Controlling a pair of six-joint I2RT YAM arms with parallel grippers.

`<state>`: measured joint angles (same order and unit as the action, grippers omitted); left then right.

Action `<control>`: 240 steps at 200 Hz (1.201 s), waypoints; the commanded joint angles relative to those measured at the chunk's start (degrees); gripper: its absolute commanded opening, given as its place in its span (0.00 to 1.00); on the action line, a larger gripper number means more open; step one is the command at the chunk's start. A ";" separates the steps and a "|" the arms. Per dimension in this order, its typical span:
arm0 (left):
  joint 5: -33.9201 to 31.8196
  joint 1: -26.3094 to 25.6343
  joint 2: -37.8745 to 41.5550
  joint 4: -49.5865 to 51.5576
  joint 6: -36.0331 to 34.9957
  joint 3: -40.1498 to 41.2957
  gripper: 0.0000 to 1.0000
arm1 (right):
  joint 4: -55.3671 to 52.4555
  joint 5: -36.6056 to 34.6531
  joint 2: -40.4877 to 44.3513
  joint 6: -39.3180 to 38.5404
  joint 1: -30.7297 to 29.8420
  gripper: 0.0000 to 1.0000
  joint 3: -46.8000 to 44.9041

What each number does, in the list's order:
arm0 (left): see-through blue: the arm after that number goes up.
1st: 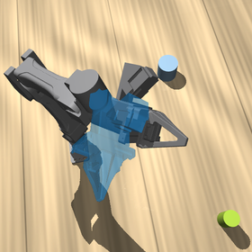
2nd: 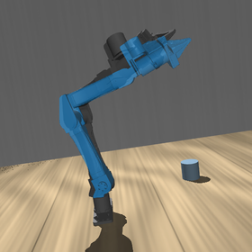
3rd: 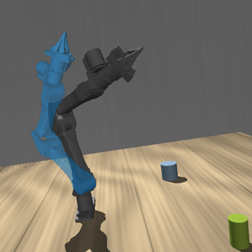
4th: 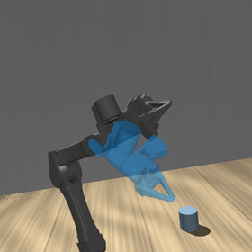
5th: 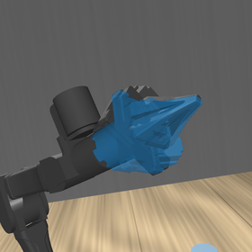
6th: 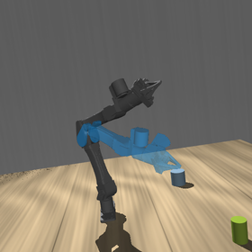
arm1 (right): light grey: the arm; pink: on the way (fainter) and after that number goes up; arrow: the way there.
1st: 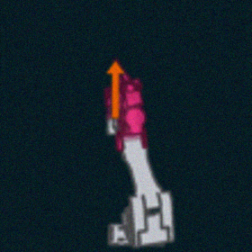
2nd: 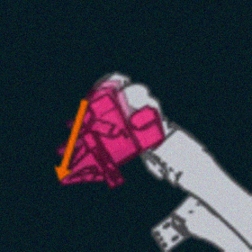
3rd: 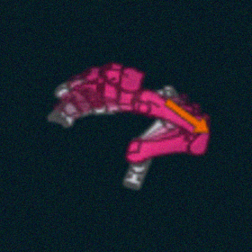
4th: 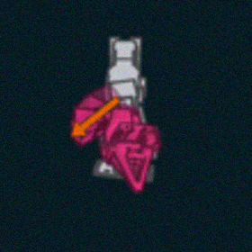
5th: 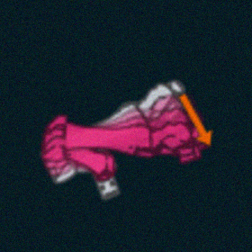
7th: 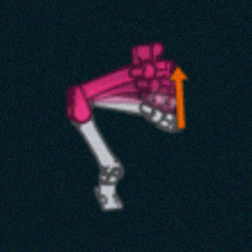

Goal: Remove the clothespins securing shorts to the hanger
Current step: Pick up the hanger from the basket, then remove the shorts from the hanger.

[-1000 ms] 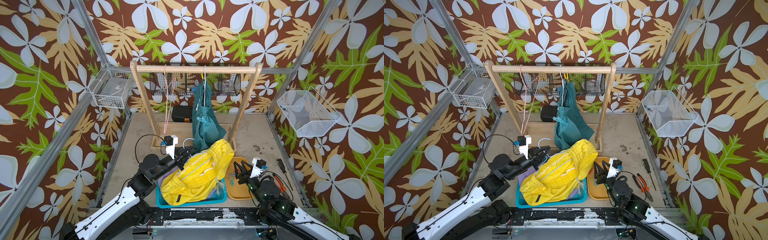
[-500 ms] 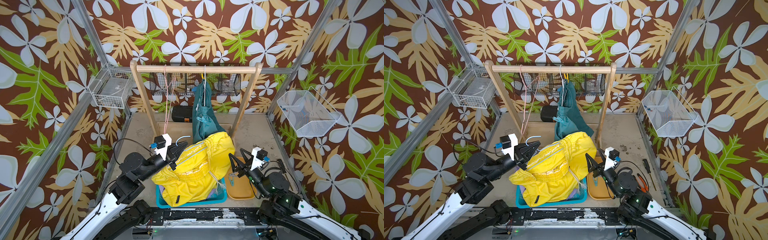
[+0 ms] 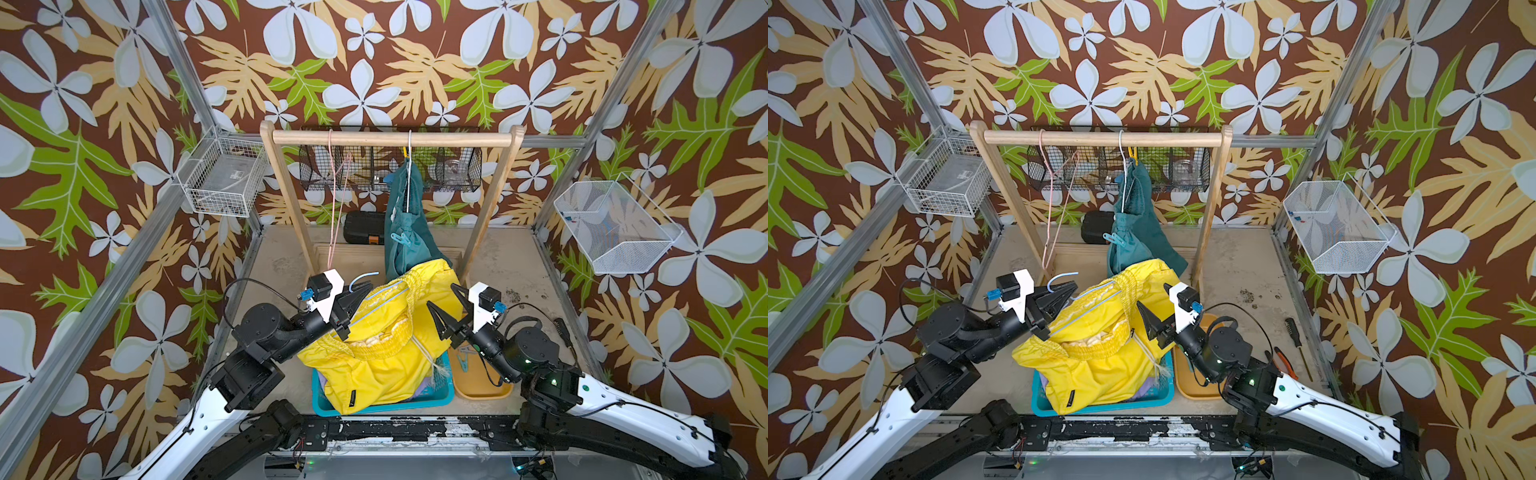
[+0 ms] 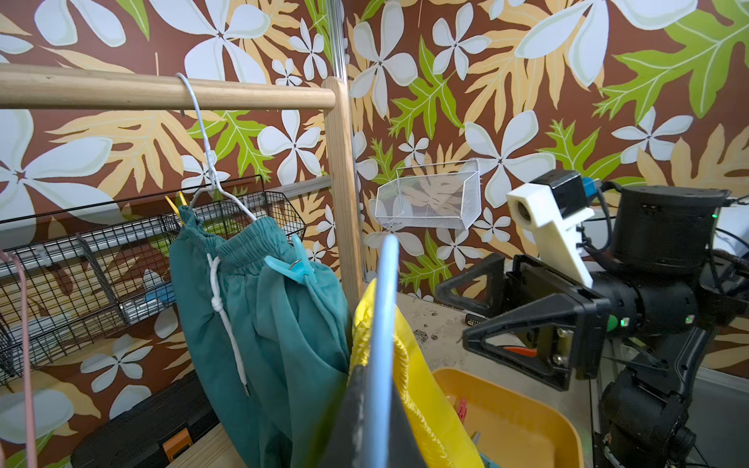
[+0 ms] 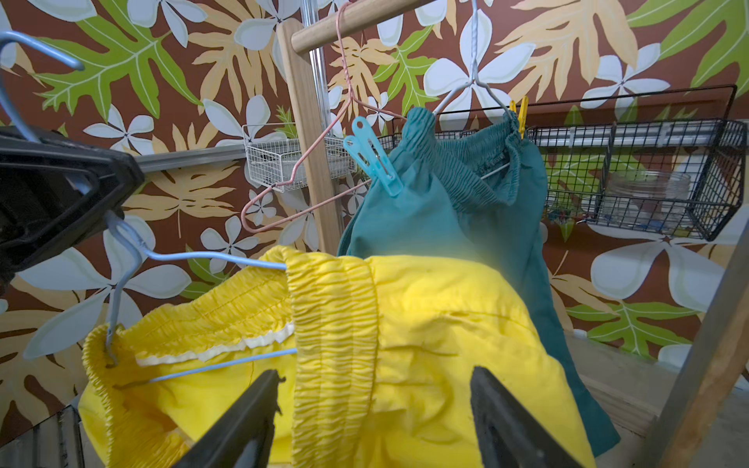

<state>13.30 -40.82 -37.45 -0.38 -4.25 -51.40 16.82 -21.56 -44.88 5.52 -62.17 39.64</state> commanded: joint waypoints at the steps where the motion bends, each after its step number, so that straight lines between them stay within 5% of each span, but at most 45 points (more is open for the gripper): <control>1: 1.67 0.06 0.87 -4.02 2.07 0.78 0.00 | 2.61 -0.70 -2.19 -1.73 -0.10 0.75 1.30; 93: 3.25 0.03 2.34 -8.91 6.51 3.93 0.00 | 4.36 5.30 -9.38 0.63 -0.22 0.75 3.17; 150: 4.54 0.04 3.10 -9.84 8.45 4.90 0.00 | 6.90 -4.38 -13.80 -1.68 -0.21 0.73 2.91; 176: 4.80 0.04 3.64 -9.68 8.73 5.17 0.00 | 7.00 -8.35 -14.75 -2.94 -0.16 0.51 3.43; 208: 5.98 0.04 3.94 -8.78 8.34 5.55 0.00 | 6.57 -10.67 -13.14 -4.40 0.12 0.00 3.49; 240: 9.91 0.04 3.66 -7.58 6.65 6.85 0.00 | 4.20 -9.99 -10.21 -5.52 1.78 0.00 4.32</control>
<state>18.68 -40.82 -33.71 -6.28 3.66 -45.12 21.76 -28.95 -56.53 1.21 -61.56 42.94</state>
